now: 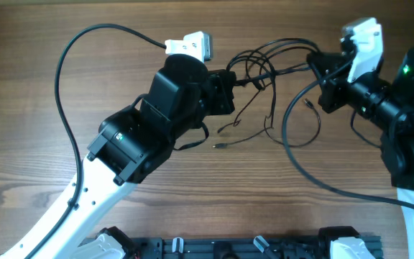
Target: Untangle cables
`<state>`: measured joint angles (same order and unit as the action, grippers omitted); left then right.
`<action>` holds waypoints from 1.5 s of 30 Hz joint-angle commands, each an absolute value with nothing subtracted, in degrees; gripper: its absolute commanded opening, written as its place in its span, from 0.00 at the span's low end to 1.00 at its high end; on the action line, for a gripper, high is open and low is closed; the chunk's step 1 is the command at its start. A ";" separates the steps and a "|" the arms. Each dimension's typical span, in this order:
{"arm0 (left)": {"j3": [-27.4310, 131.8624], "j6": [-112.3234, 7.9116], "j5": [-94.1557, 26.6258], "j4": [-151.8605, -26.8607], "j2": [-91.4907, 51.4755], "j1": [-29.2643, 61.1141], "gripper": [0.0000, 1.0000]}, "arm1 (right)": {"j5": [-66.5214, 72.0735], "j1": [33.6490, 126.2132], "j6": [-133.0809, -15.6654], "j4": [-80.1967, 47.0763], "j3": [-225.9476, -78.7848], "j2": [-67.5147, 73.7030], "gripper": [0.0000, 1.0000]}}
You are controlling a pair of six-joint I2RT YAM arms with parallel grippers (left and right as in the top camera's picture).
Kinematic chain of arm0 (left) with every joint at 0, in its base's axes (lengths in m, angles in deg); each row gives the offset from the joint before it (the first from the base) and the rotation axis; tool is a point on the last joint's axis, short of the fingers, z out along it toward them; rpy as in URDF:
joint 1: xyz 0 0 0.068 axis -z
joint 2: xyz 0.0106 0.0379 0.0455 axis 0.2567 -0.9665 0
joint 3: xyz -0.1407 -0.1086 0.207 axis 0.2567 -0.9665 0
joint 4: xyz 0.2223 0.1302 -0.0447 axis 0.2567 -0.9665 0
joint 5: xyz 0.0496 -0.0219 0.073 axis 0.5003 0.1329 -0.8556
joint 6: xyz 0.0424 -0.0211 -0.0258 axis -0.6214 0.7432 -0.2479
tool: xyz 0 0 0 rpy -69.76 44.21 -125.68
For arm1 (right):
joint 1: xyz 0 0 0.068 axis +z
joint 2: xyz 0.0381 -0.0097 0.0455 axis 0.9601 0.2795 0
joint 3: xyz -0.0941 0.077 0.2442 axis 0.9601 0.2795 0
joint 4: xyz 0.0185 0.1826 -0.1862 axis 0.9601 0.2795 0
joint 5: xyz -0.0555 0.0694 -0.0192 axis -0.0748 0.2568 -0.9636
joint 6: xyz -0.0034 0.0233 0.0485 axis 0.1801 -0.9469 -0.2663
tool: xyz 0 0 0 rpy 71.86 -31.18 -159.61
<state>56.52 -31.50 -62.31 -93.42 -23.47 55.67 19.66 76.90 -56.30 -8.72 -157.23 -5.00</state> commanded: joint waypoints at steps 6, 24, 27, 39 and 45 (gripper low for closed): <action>56.35 -39.71 -69.28 -89.68 -19.32 53.01 0.04 | -3.44 74.46 -79.86 -2.43 -157.67 -5.79 0.25; 56.35 -61.48 -57.11 -89.48 -16.76 53.01 0.04 | 41.43 74.46 -3.45 -0.83 -157.67 -2.73 0.95; 56.35 -61.51 -55.58 -89.79 -16.76 53.01 0.04 | 45.65 74.46 7.26 -1.80 -157.67 -2.62 0.97; 56.35 -61.24 -43.75 -89.22 -18.44 53.05 0.04 | 49.67 74.57 11.17 -6.10 -157.67 1.09 0.89; 56.35 -61.27 -43.19 -87.25 -18.47 59.23 0.04 | 39.05 74.57 -13.48 -17.53 -157.67 4.13 1.00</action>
<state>56.30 -60.57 -44.93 -88.23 -18.60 56.57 43.97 74.46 -0.96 -15.00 -157.23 2.73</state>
